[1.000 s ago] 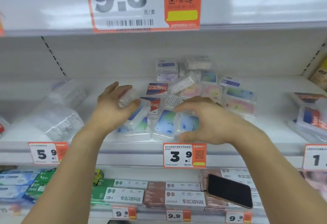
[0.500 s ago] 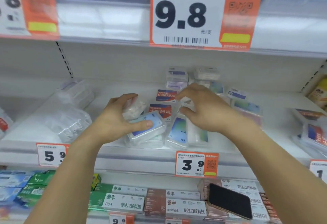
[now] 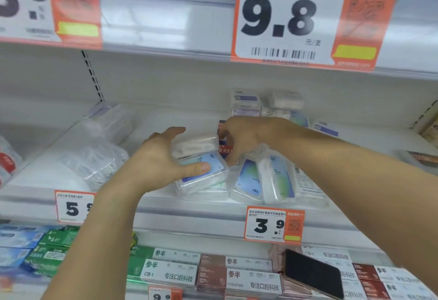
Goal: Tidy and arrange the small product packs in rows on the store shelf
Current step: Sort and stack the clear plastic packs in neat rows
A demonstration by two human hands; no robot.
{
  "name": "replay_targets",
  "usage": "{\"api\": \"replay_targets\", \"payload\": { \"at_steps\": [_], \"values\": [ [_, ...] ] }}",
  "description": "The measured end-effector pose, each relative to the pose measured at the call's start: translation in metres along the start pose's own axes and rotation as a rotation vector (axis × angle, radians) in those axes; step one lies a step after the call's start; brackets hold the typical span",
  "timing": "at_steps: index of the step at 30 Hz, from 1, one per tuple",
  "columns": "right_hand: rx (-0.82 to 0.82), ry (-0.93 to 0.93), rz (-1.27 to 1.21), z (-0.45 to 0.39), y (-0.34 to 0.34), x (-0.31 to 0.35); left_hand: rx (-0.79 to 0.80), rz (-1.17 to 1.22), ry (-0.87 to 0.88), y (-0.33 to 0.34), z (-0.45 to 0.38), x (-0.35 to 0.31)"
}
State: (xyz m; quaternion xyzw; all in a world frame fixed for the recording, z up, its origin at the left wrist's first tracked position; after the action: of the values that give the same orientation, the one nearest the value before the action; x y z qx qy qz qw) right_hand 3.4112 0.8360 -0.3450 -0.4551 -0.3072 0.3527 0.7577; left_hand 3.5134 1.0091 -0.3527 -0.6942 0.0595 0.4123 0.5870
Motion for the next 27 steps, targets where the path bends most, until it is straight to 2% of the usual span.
{"api": "replay_targets", "payload": {
  "at_steps": [5,14,16,21,22,25,27],
  "values": [
    [0.021,-0.014,0.089,0.003,-0.001,-0.002,0.010,0.017,-0.013,-0.002,0.006,0.004],
    [0.050,-0.011,-0.031,0.006,-0.001,-0.011,0.030,0.028,-0.089,-0.003,0.006,0.005],
    [-0.007,-0.041,-0.083,0.005,-0.005,-0.012,0.021,0.052,-0.116,-0.003,0.004,0.008],
    [-0.339,-0.076,-0.174,-0.002,-0.050,-0.028,-0.014,0.070,-0.180,-0.003,0.000,0.014],
    [-0.328,-0.067,-0.126,-0.006,-0.052,-0.030,-0.009,0.059,-0.191,-0.002,-0.001,0.015],
    [-0.149,-0.012,0.070,-0.024,-0.039,-0.034,0.029,0.031,-0.197,0.001,-0.003,0.019],
    [-0.067,0.012,0.023,-0.032,-0.030,-0.035,0.042,0.022,-0.183,0.001,-0.005,0.021]
  ]
}}
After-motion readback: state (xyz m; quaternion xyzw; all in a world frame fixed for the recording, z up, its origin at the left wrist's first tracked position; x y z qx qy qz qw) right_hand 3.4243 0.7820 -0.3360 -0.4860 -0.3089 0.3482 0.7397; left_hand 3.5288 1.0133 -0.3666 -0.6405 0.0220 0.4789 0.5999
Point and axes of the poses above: each hand's wrist, its own z-axis away from the middle knuckle, its own y-axis out of the palm, x = y × z, the point moved 5 cm from there along -z, towards the middle knuckle
